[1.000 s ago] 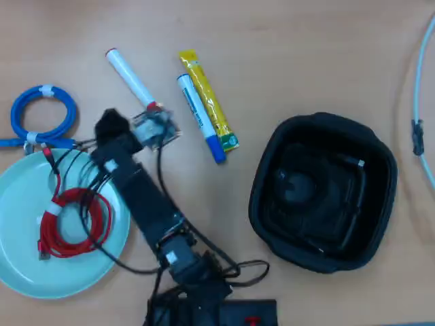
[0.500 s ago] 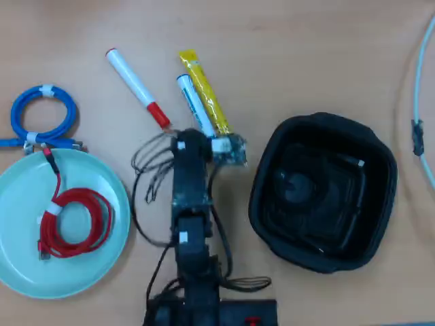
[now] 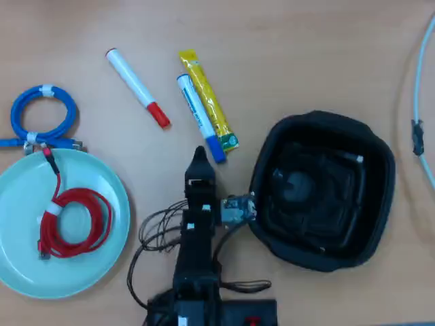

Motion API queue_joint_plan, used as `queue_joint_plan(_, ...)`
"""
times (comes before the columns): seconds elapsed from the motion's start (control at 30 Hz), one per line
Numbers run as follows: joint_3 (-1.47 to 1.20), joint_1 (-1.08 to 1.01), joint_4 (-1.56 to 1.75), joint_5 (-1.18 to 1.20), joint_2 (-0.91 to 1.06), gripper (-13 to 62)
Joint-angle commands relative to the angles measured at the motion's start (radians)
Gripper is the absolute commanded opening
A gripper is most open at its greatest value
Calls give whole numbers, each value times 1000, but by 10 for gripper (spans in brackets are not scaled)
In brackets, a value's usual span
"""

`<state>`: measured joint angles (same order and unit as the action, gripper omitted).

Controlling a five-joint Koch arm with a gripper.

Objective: Put a black charging cable in a black bowl and put a red charging cable in a green bowl

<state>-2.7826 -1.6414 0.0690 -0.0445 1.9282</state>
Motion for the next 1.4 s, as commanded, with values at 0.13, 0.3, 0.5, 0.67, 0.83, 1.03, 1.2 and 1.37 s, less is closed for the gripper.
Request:
queue_joint_plan(0.13, -187, -60, 345, -41, 18, 548)
queue_joint_plan(0.3, -287, -52, 351, -58, 17, 551)
queue_joint_plan(0.5, -376, -51, 353, -66, 20, 542)
queue_joint_plan(0.67, -376, -52, 353, -66, 20, 541)
queue_joint_plan(0.83, -376, -52, 353, -66, 20, 541)
queue_joint_plan(1.03, -376, -52, 353, -66, 20, 541)
queue_joint_plan(1.2, -376, -52, 353, -66, 20, 541)
queue_joint_plan(1.37, -376, -52, 353, -66, 20, 541)
